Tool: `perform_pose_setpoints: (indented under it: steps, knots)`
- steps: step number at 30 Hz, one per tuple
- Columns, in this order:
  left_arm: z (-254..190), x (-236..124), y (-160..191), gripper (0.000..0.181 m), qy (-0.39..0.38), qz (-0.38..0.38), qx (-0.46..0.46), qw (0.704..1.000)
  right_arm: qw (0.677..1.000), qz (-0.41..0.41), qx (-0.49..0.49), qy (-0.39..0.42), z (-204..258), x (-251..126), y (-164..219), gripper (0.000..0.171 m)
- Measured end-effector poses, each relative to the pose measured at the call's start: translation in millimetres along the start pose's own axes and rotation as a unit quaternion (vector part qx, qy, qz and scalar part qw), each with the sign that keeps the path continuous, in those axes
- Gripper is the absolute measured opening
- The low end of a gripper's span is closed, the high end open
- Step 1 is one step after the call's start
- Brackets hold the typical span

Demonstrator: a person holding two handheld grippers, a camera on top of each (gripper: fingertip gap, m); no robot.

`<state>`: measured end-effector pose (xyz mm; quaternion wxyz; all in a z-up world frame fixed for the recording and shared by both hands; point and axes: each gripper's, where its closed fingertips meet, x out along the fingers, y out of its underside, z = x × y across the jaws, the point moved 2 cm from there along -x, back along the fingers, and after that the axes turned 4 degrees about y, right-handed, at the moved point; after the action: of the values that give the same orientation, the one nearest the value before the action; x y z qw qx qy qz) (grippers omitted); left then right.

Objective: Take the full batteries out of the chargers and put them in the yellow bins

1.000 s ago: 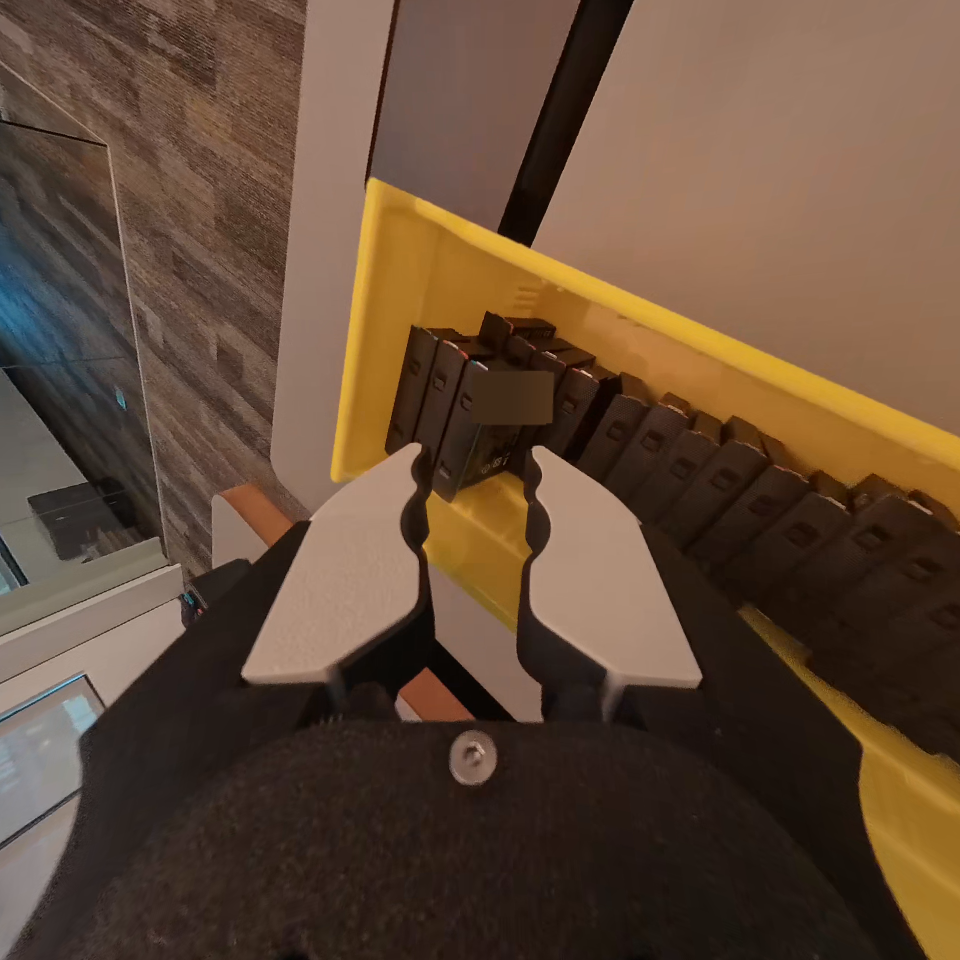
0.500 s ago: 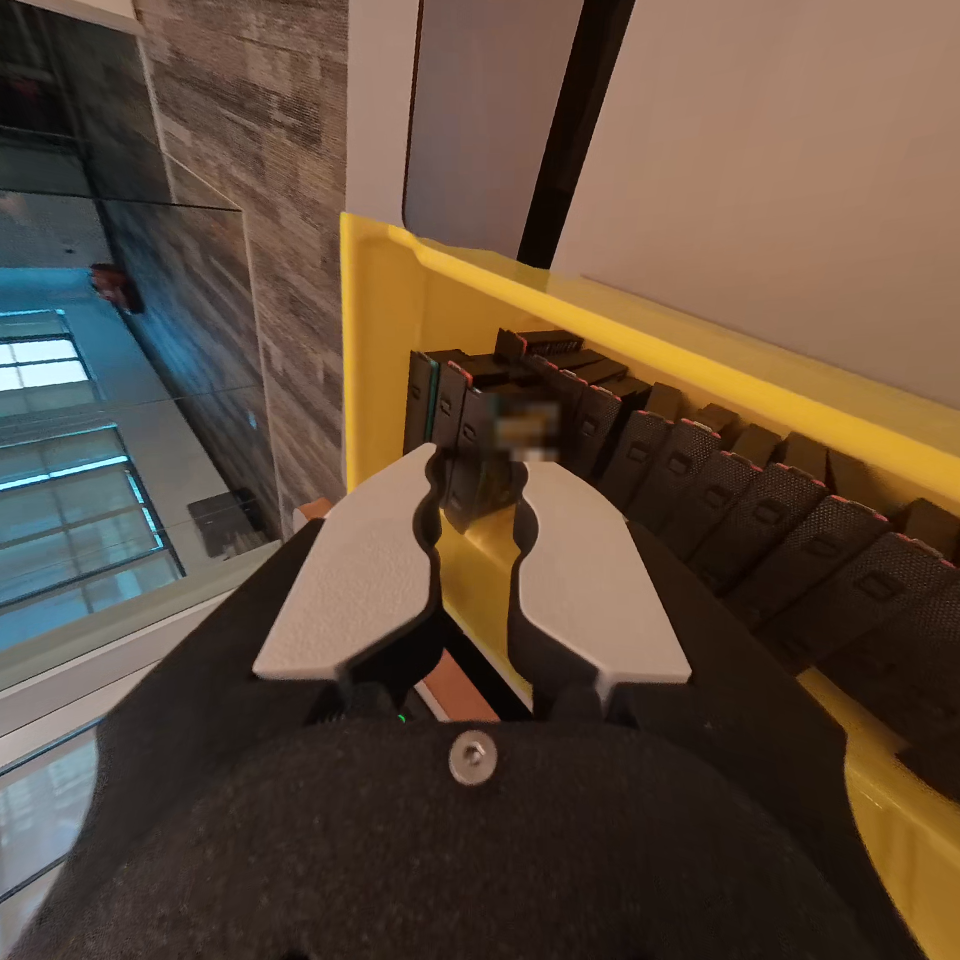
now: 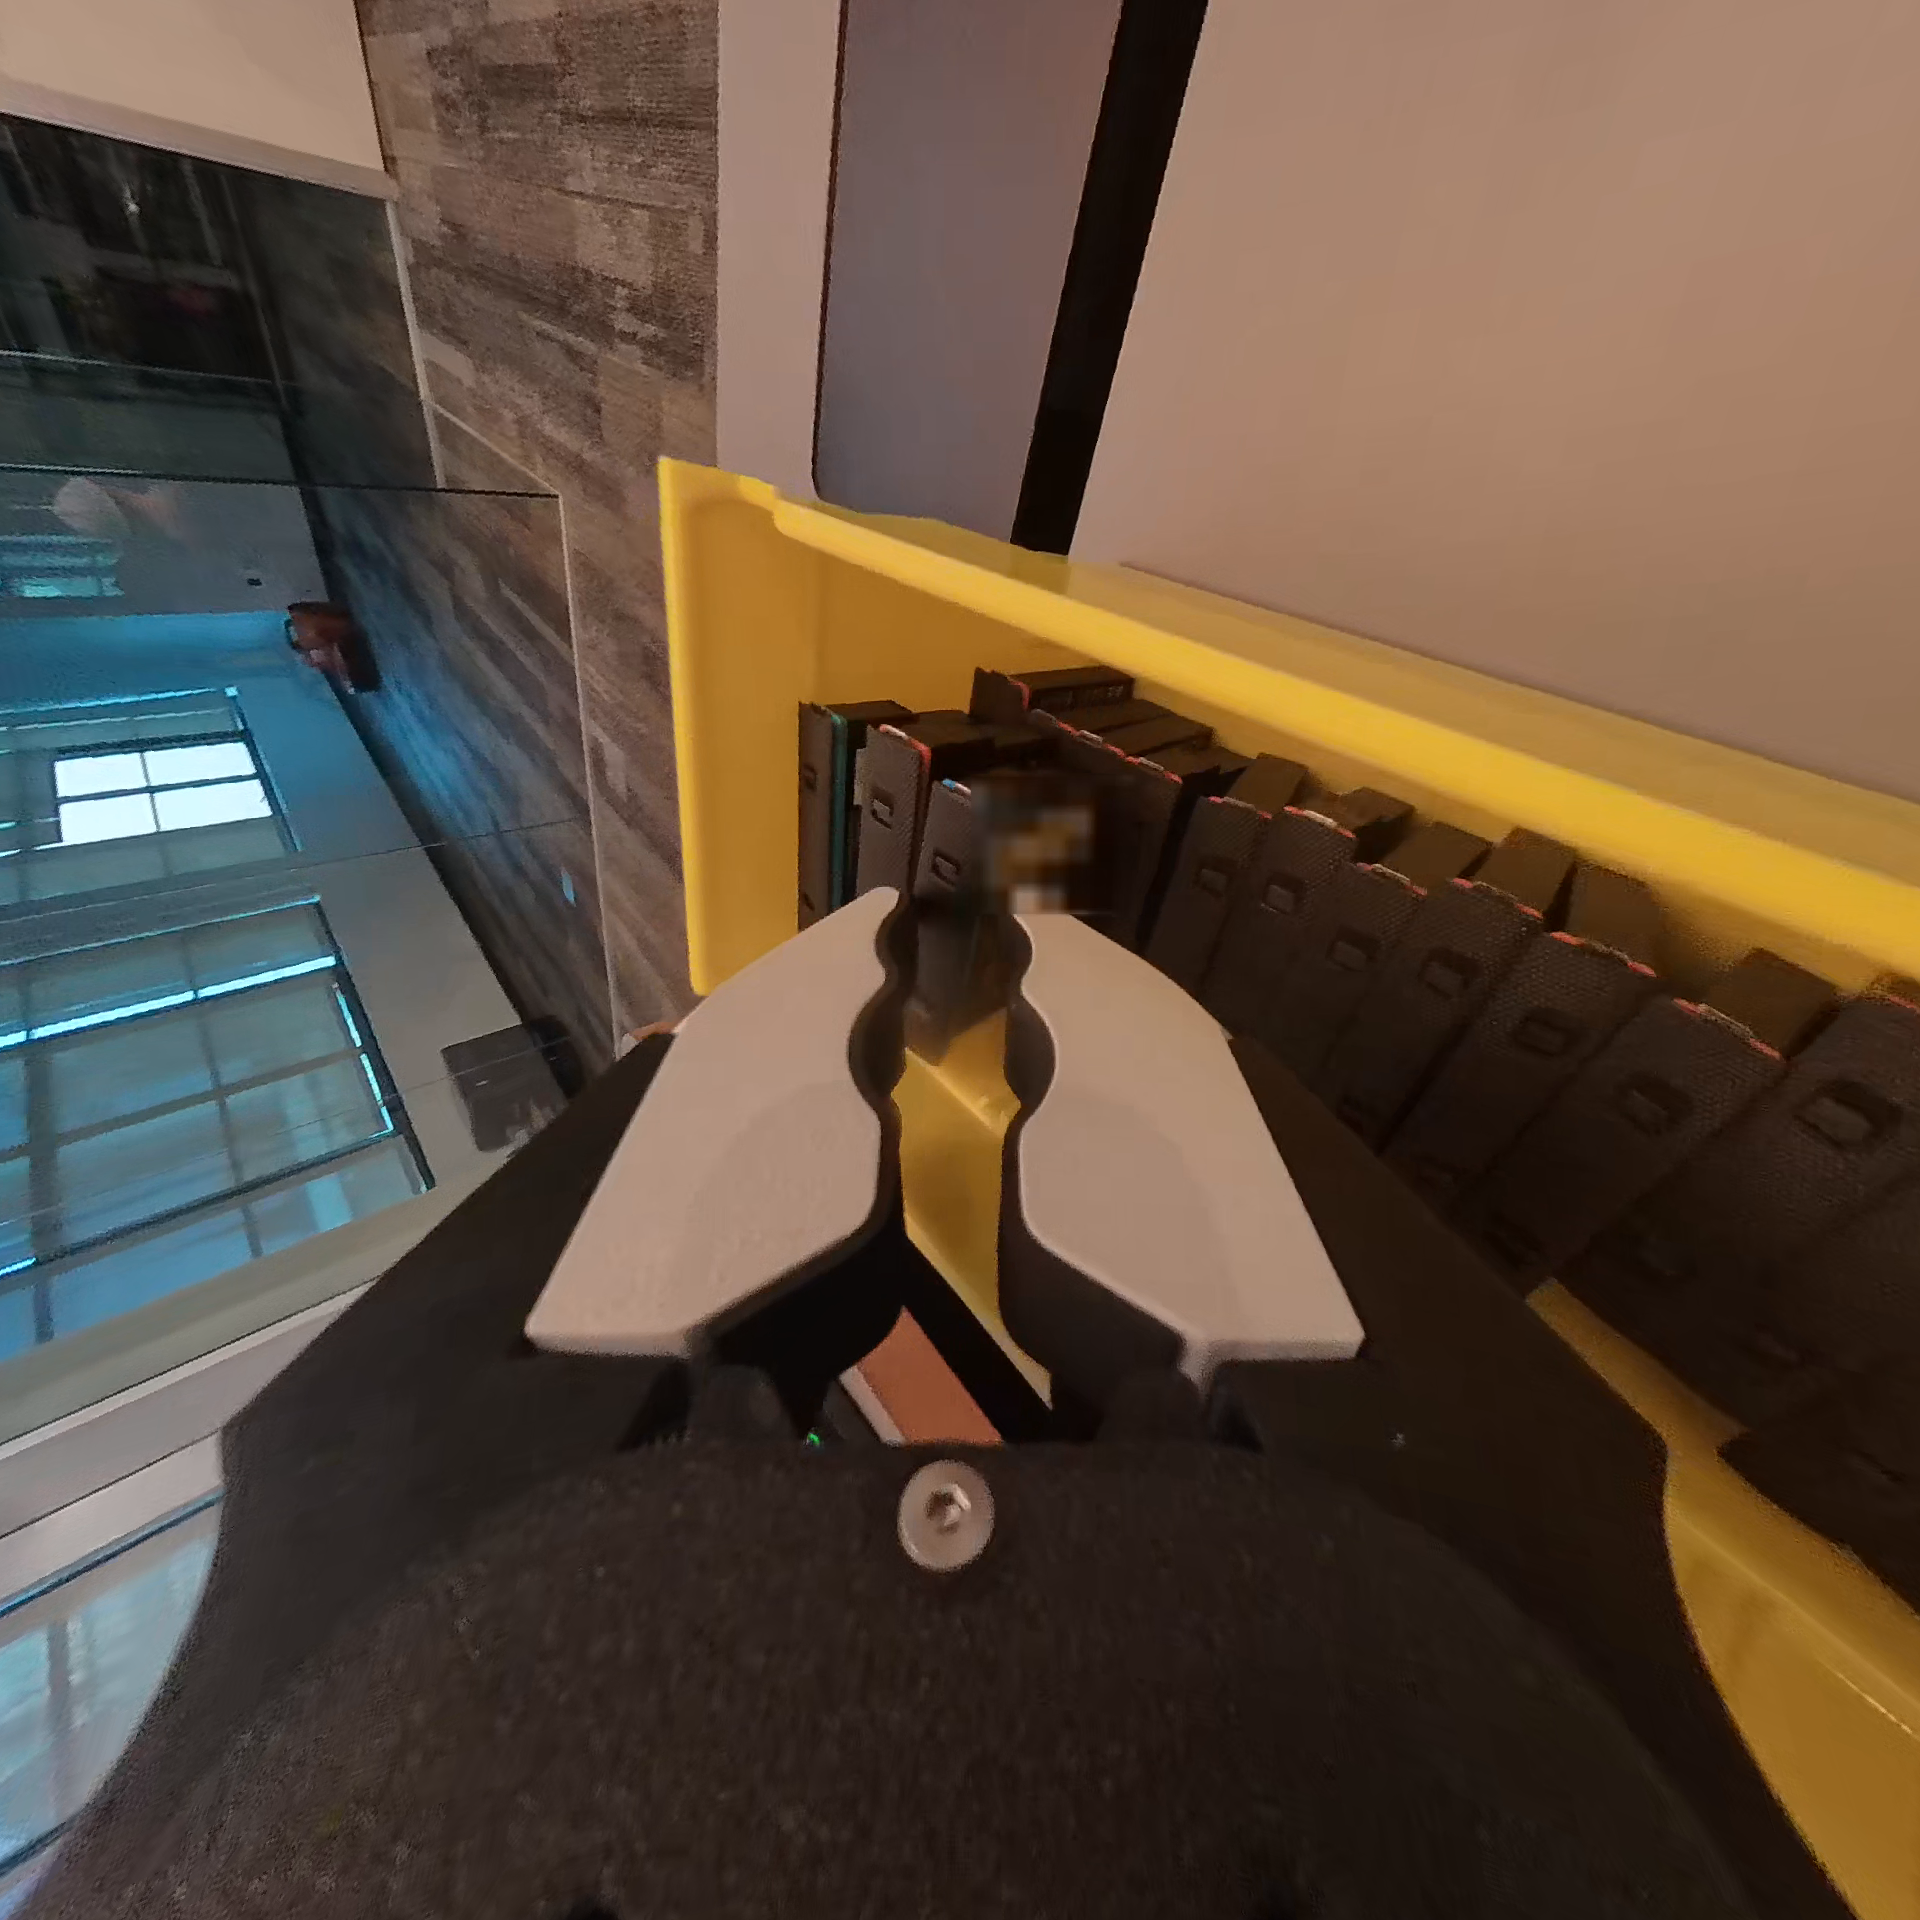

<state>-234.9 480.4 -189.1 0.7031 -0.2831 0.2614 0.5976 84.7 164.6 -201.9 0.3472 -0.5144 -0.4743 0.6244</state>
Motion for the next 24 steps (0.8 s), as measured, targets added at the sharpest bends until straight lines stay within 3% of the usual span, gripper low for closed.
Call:
perform_pose_setpoints:
  steps: [4, 10, 15, 17, 24]
  knots:
    - [-4.6, -1.1, 0.1, 0.025, 0.047, -0.012, -0.003, 0.999, 1.0, 0.002, -0.001, -0.006, 1.7, 0.6, 0.9, 0.008]
    - [-2.2, -4.5, -1.2, 0.014, 0.088, -0.02, 0.034, 0.995, 1.0, 0.002, -0.004, -0.009, 2.3, 0.9, 1.4, 0.008]
    - [-0.6, 5.8, -2.6, 0.032, 0.081, 0.014, 0.062, 0.995, 1.0, 0.005, -0.004, -0.021, 5.1, 1.8, 2.8, 0.008]
    - [-0.7, 5.9, -1.7, 0.023, 0.099, 0.022, 0.055, 0.993, 1.0, 0.005, -0.006, -0.023, 6.0, 1.6, 2.7, 0.008]
    - [1.0, 0.4, -0.5, 0.016, 0.112, 0.018, 0.06, 0.992, 0.999, 0.004, -0.002, -0.033, 7.4, 1.6, 2.5, 0.008]
